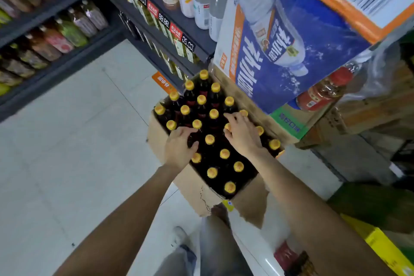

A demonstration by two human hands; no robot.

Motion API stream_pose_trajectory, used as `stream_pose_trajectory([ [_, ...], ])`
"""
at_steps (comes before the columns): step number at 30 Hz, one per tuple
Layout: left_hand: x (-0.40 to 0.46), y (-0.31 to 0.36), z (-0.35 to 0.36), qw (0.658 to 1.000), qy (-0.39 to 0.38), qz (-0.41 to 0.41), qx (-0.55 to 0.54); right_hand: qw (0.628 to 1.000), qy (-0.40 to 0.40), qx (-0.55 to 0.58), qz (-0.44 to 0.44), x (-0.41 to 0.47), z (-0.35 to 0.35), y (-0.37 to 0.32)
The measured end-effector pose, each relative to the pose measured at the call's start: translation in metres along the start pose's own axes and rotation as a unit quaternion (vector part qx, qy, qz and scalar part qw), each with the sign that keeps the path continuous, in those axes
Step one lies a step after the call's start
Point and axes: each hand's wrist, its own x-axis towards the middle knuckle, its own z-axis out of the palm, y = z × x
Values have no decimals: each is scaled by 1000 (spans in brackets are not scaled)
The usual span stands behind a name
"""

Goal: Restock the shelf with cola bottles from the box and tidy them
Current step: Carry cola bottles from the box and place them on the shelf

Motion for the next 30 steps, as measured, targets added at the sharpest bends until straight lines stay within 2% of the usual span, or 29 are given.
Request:
stream_pose_trajectory([
  [3, 20, -3, 8, 998, 12, -12, 62, 997, -25, -79, 4, 35, 14, -3],
  [6, 32, -8, 14, 995, 0, -27, 100, 992, -79, -102, 1, 52, 33, -7],
  [8, 42, -12, 16, 992, -7, -30, 122, 991, -73, -108, -4, 57, 41, -7],
  [14, 67, -7, 29, 985, -56, -70, 150, 994, 0, -107, 21, 64, 47, -18],
  [16, 73, -5, 30, 986, -44, -82, 135, 993, 35, -114, -4, 64, 47, -13],
  [19, 79, -8, 30, 989, -34, -82, 116, 993, 41, -106, -41, 60, 41, -8],
  [27, 74, -7, 21, 997, -17, -60, 53, 983, 157, -51, -81, 43, -29, -28],
  [30, 61, -2, 8, 1000, 28, -14, 3, 976, 186, -78, -84, 30, -58, -31],
])
